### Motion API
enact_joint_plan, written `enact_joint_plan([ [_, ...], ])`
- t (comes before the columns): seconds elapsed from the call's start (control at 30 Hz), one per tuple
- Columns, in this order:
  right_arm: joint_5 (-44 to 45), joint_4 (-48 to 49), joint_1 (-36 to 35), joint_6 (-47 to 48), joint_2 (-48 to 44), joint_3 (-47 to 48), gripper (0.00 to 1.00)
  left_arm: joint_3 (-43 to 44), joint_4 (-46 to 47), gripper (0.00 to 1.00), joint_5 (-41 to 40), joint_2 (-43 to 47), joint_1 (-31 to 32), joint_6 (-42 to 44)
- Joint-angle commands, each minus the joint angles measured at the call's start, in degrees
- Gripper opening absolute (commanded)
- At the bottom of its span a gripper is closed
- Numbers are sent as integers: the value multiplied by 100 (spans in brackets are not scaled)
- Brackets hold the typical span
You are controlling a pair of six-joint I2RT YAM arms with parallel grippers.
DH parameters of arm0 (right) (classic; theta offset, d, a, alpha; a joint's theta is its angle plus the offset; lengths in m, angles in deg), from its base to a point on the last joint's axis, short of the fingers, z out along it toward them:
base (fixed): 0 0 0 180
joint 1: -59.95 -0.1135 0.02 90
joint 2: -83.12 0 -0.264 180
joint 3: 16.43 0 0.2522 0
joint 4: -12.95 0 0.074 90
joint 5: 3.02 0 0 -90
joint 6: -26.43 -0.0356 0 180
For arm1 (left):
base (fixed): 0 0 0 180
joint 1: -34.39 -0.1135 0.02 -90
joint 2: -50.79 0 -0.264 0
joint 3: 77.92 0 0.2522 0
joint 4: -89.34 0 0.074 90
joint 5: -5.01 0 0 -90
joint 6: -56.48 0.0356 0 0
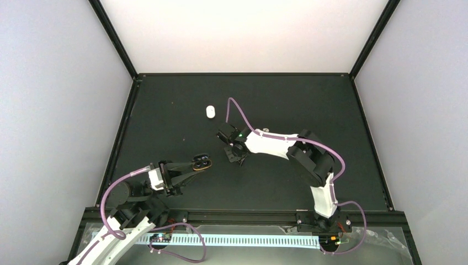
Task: Insert the wireless bluetooth earbuds into the charging case
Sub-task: Pick up the earbud from the center of the board.
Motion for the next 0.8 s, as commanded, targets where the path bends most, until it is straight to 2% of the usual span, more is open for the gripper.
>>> enact_joint_plan([
  [0.0, 98, -1, 13, -203, -204, -319, 14, 142, -18, 1, 3, 56, 42, 20],
  [0.37, 64, 453, 329, -468, -1351, -719, 11, 158, -17, 2, -15, 48, 48, 10],
  [0.53, 186, 699, 464, -496, -2526, -1049, 11, 177, 131, 1, -50, -25, 42, -20],
  [0.77, 193, 1238, 470, -4, -4556, -1547, 12, 263, 760, 2, 3, -559, 47, -177],
])
